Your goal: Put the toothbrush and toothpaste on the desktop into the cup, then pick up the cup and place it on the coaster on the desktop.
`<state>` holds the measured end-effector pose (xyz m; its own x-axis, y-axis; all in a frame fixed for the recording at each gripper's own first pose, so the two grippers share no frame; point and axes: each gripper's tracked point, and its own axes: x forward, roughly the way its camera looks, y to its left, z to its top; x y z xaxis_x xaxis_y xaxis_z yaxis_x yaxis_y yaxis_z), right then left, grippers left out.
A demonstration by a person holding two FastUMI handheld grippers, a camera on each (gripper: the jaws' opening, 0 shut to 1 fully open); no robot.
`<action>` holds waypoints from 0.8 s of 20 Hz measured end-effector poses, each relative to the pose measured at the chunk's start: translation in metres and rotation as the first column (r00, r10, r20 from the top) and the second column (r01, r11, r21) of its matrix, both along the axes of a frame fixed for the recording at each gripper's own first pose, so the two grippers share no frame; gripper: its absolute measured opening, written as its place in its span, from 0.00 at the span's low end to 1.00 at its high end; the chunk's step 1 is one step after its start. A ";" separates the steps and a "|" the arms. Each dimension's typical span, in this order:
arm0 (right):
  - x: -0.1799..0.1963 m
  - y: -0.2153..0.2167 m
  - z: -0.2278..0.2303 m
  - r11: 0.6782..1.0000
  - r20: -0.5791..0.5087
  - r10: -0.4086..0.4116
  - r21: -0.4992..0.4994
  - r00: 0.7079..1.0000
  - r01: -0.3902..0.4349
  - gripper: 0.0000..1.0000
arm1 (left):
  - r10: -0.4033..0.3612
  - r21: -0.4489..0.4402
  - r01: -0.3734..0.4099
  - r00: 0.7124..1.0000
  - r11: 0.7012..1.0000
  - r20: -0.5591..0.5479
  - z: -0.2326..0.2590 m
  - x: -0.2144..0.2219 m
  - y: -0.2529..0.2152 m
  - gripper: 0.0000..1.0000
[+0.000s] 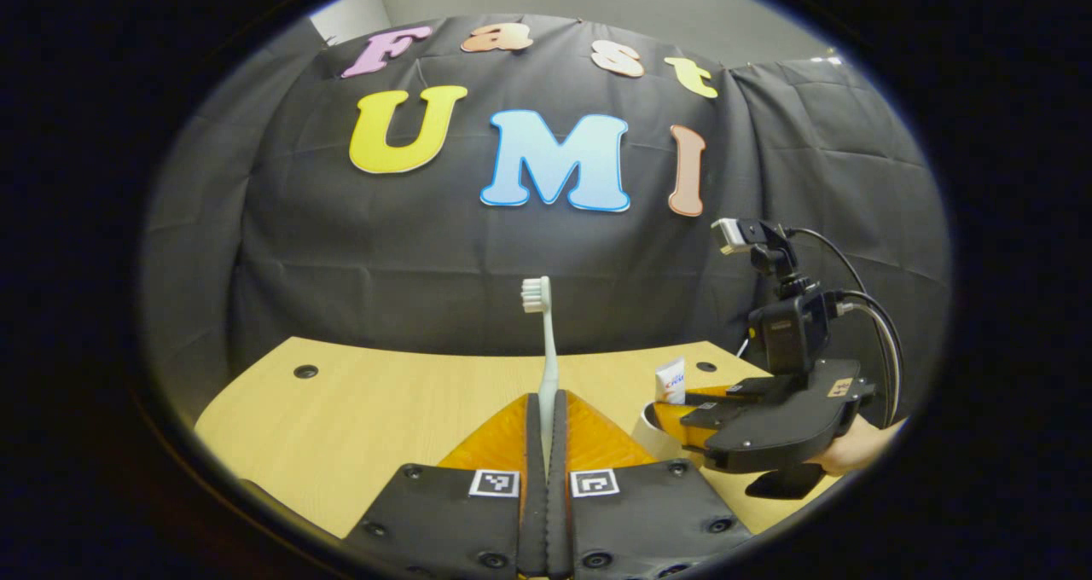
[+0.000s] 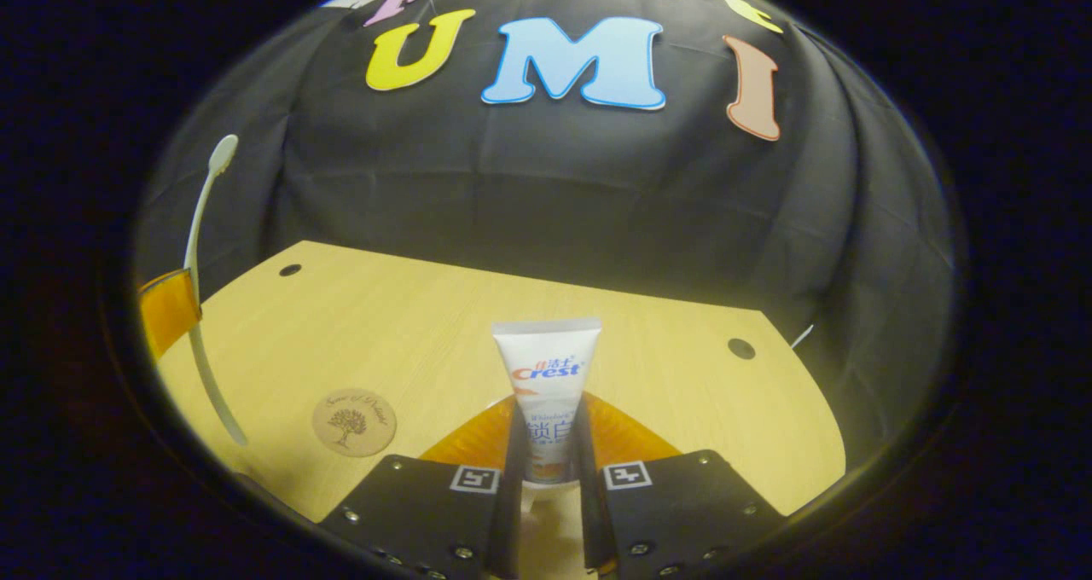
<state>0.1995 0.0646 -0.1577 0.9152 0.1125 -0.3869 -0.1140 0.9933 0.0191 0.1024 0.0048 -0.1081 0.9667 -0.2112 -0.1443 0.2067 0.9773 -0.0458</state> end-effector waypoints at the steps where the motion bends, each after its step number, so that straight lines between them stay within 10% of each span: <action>1: -0.001 0.000 0.001 1.000 -0.003 0.002 0.004 1.000 -0.002 0.29 | 0.001 0.001 -0.001 1.000 1.000 0.003 0.001 0.000 0.001 0.06; 11: -0.019 -0.017 0.044 0.990 0.036 -0.045 0.132 0.998 0.040 0.60 | -0.038 -0.037 0.042 0.994 0.998 0.106 0.016 0.031 -0.024 0.07; 16: -0.042 -0.037 0.093 0.974 0.142 -0.104 0.213 0.984 0.072 0.59 | -0.094 -0.052 0.105 0.981 0.993 0.172 0.028 0.050 -0.050 0.07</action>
